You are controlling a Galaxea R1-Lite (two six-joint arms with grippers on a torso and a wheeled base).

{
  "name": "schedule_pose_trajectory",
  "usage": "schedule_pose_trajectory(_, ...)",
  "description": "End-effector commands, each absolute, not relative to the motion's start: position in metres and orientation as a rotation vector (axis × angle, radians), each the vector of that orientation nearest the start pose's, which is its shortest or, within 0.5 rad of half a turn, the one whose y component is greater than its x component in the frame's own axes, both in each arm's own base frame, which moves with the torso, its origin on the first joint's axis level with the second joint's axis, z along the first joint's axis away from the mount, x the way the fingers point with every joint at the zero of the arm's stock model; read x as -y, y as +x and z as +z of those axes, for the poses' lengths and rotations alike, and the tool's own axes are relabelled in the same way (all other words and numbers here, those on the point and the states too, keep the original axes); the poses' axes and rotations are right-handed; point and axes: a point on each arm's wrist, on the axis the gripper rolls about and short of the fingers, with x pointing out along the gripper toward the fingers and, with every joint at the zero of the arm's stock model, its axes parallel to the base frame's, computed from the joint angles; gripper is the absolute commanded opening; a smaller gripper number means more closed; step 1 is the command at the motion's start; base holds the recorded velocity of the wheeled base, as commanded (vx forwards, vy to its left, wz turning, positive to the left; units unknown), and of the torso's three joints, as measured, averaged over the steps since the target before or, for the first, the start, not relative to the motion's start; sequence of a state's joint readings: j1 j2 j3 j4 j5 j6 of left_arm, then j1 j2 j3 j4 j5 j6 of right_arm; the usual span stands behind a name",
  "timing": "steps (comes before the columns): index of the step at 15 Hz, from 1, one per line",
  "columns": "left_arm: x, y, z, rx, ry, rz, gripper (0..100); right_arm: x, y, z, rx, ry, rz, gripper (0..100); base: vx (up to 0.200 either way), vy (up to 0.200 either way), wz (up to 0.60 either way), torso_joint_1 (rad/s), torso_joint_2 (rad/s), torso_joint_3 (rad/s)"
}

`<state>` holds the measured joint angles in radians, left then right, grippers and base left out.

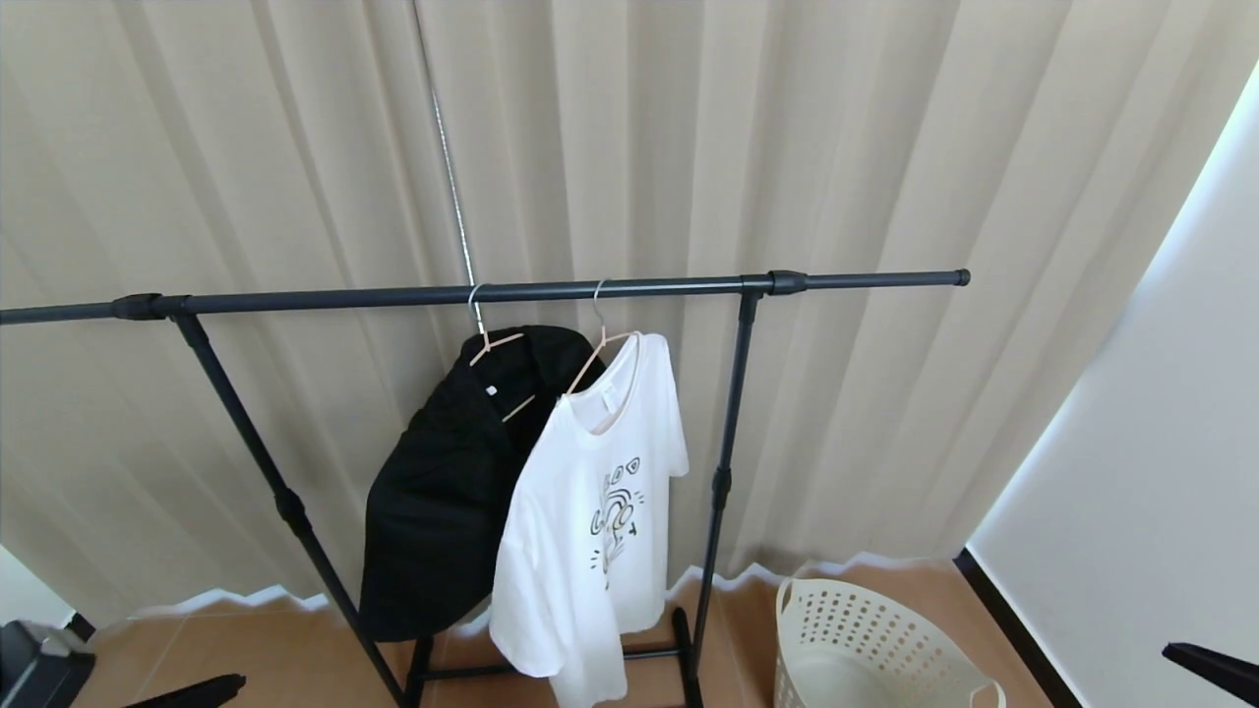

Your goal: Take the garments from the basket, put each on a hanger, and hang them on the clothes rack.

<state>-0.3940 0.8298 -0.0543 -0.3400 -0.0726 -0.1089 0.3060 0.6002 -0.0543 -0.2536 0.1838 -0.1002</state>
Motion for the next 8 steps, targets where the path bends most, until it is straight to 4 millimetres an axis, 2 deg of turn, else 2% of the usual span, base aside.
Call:
schedule_pose_trajectory(1, 0.016, 0.034, 0.102, -0.331, -0.05, -0.428, 100, -0.008, 0.012, 0.094, -0.224, -0.114, 0.502, 100, 0.0, 0.0, 0.0, 0.0, 0.0, 0.0)
schedule_pose_trajectory(3, 0.008, 0.016, 0.088, -0.381, -0.043, -0.44, 100, -0.005, 0.0, 0.083, -0.239, -0.116, 0.509, 100, 0.0, 0.0, 0.0, 0.0, 0.0, 0.0)
schedule_pose_trajectory(6, 0.004, 0.008, 0.083, -0.35, -0.01, -0.397, 100, -0.004, -0.002, 0.082, -0.22, -0.112, 0.475, 100, 0.0, 0.0, 0.0, 0.0, 0.0, 0.0)
schedule_pose_trajectory(8, 0.0, 0.002, 0.083, -0.258, 0.059, -0.241, 100, -0.003, -0.005, 0.082, -0.185, -0.115, 0.392, 100, 0.0, 0.0, 0.0, 0.0, 0.0, 0.0)
